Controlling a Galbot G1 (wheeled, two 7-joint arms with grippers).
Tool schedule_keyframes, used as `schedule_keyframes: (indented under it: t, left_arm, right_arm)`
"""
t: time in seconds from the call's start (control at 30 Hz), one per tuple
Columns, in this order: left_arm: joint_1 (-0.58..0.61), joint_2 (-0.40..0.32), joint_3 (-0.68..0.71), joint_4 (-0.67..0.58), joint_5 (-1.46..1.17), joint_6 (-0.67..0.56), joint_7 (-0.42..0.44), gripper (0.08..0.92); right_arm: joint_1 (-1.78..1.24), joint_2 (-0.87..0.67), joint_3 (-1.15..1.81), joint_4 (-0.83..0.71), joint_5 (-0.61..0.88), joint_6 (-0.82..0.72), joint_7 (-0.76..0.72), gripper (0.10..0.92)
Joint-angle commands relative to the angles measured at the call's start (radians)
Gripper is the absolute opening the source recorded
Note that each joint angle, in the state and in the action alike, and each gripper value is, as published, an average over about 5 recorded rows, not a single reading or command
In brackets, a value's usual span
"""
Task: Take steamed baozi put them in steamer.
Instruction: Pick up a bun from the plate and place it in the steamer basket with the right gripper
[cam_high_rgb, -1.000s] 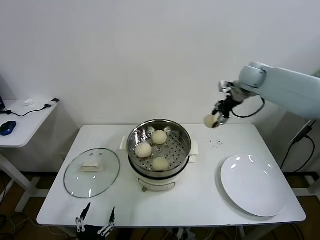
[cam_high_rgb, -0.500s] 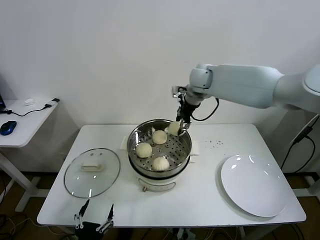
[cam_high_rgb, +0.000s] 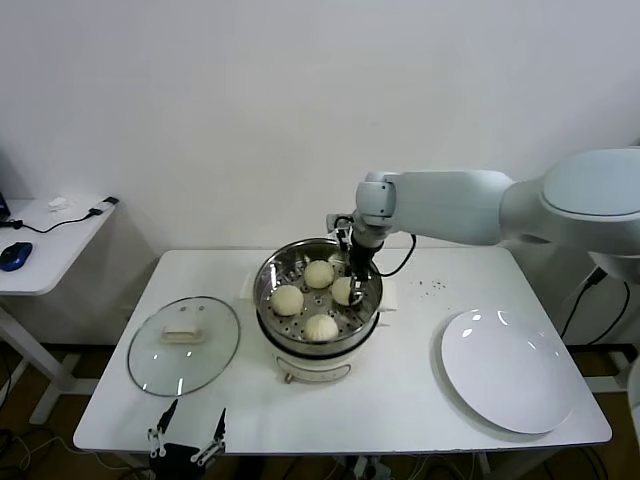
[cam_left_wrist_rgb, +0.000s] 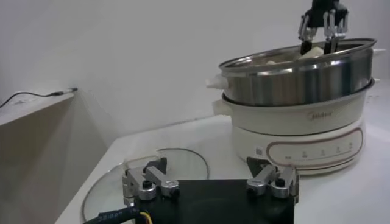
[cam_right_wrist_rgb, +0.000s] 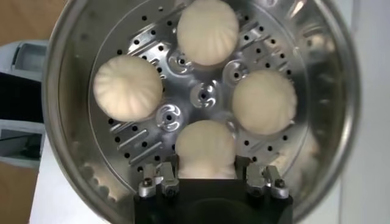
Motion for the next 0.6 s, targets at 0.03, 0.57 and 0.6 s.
schedule_keyframes:
  t: [0.03,0.57,0.6]
  left_arm:
    - [-0.007,0.004,-0.001,0.003,-0.001,0.004,0.002,0.823]
    - [-0.01,0.013,-0.003,-0.005,0.001,0.007,0.002,0.823]
    - [-0.01,0.014,-0.004,-0.005,0.001,0.007,0.002,0.823]
  right_arm:
    - [-0.039,0.024,-0.011,-0.008,-0.002,-0.006,0.015,0.603]
    - [0.068,-0.061,0.019,0.058,0.029,0.007,0.001,0.822]
    - [0.081,-0.079,0.028,0.069,0.03,0.011,0.0,0.822]
